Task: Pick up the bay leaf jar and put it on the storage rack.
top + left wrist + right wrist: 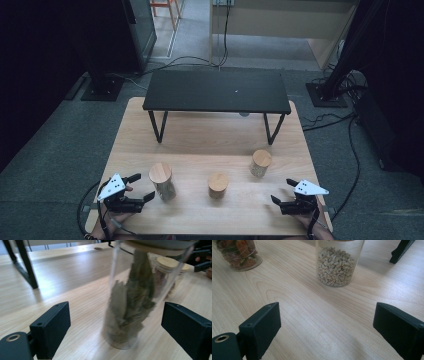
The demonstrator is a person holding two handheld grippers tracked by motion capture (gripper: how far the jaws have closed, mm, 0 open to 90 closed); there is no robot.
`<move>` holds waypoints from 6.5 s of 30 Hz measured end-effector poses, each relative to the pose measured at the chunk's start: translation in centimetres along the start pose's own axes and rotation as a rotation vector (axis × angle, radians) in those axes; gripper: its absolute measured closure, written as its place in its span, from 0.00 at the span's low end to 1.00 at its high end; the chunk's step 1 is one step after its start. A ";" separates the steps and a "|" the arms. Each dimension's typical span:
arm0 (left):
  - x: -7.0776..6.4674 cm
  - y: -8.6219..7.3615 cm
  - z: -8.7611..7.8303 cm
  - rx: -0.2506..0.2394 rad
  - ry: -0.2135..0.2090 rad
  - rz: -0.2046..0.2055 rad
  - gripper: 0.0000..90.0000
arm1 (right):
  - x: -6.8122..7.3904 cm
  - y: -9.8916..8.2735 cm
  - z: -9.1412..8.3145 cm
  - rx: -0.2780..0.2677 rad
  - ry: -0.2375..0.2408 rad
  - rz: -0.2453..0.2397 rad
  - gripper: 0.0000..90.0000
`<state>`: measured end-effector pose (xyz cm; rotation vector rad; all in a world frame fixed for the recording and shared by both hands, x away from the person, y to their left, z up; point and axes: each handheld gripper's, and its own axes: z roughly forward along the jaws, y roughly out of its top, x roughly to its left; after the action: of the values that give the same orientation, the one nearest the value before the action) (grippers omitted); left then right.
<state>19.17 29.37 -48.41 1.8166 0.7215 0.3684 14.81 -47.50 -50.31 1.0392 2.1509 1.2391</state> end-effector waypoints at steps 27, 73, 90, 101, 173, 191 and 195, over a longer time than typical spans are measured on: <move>-2.8 1.6 4.0 0.084 0.009 0.015 0.10 | 0.2 0.1 0.0 0.005 -0.005 -0.009 0.08; -3.5 5.2 4.0 0.096 0.071 0.046 0.06 | 0.4 0.1 0.0 0.007 -0.013 -0.013 0.08; -4.3 10.8 5.2 0.253 0.059 0.115 0.08 | 0.4 0.0 0.0 0.004 -0.010 -0.015 0.08; -3.8 10.7 5.0 0.231 0.038 0.085 0.26 | 0.4 0.0 0.0 0.002 -0.009 -0.019 0.08; -2.9 30.8 5.5 0.116 0.065 0.154 0.28 | 0.0 0.3 0.1 0.021 0.017 -0.031 0.03; -1.6 37.0 8.7 0.135 0.120 0.163 0.28 | 0.0 0.4 0.1 0.022 0.017 -0.033 0.03; -1.3 37.7 9.4 0.132 0.127 0.165 0.28 | 0.0 0.4 0.1 0.022 0.018 -0.034 0.03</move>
<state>34.72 13.22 -16.63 1.9980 0.6993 0.5603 15.05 -47.30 -50.06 0.9996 2.1920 1.2161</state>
